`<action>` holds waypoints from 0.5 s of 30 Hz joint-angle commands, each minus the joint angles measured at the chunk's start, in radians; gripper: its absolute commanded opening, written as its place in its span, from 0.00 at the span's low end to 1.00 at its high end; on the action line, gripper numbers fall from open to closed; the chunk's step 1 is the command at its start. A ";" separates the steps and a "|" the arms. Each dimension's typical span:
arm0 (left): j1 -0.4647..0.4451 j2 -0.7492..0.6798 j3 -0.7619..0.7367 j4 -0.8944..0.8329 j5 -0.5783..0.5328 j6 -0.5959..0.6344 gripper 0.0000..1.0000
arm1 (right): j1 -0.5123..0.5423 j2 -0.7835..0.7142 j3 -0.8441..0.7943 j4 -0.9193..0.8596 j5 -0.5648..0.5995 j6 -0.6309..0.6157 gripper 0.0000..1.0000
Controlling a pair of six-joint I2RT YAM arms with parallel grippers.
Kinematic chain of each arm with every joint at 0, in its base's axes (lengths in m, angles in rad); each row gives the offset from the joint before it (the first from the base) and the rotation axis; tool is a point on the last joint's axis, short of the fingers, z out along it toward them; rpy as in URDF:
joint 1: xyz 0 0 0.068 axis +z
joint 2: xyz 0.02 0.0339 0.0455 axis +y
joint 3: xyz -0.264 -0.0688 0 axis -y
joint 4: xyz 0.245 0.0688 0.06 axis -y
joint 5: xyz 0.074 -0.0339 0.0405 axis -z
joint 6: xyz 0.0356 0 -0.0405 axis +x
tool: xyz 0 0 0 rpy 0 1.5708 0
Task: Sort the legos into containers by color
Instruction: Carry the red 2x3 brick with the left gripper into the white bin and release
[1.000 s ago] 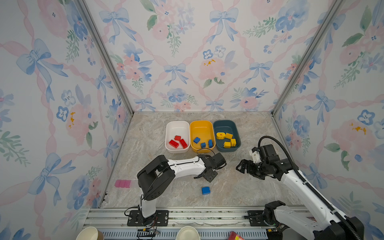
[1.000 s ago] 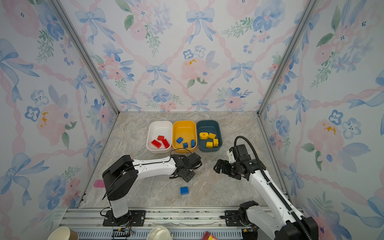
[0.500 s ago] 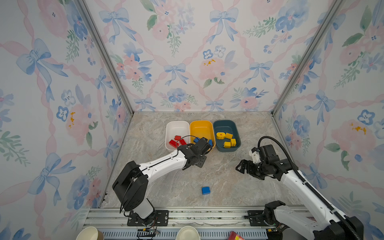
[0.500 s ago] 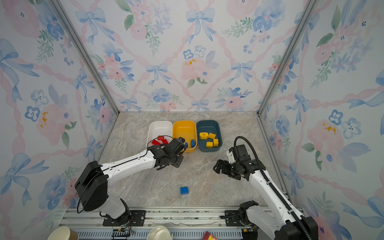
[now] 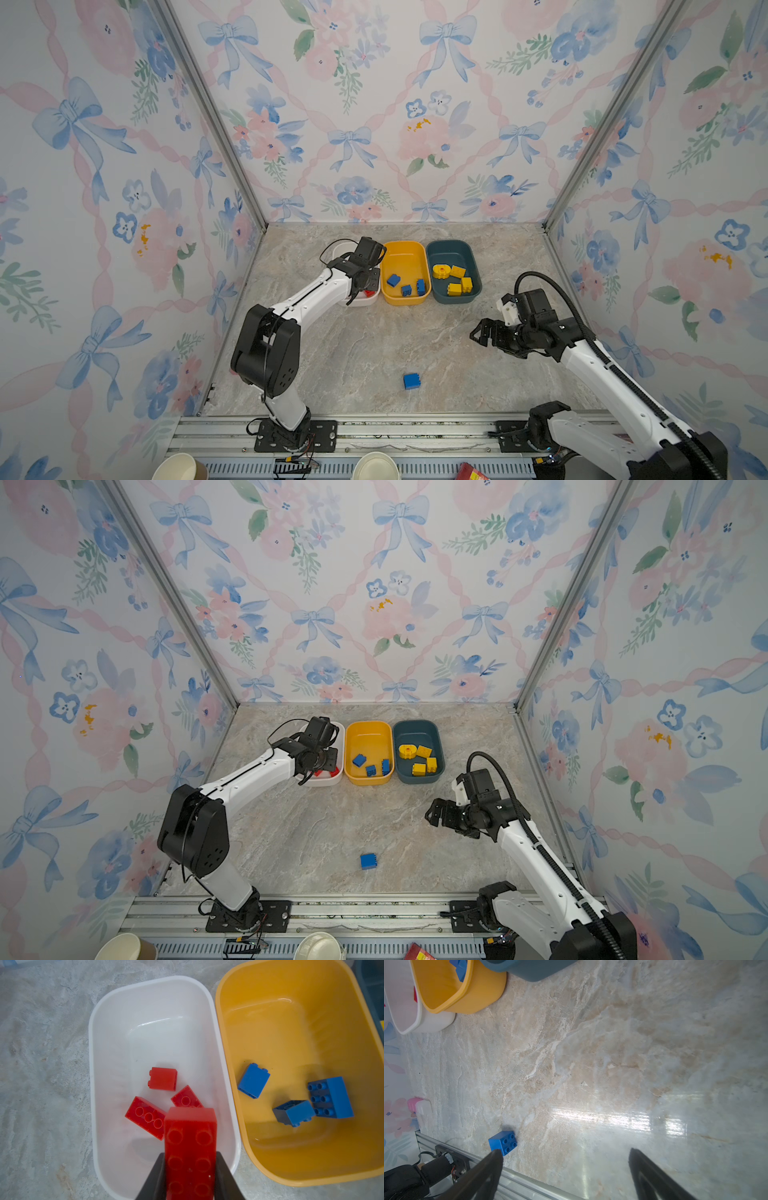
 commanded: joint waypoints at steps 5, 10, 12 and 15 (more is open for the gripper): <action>0.035 0.184 0.158 0.026 -0.021 0.014 0.27 | 0.022 0.008 0.040 -0.004 -0.001 0.013 0.97; 0.053 0.281 0.248 0.024 -0.014 0.022 0.27 | 0.023 0.005 0.049 -0.015 0.002 0.011 0.97; 0.059 0.310 0.276 0.025 -0.017 0.027 0.27 | 0.022 0.004 0.050 -0.018 0.004 0.012 0.97; 0.068 0.337 0.309 0.025 -0.023 0.032 0.30 | 0.021 0.000 0.054 -0.024 0.005 0.011 0.97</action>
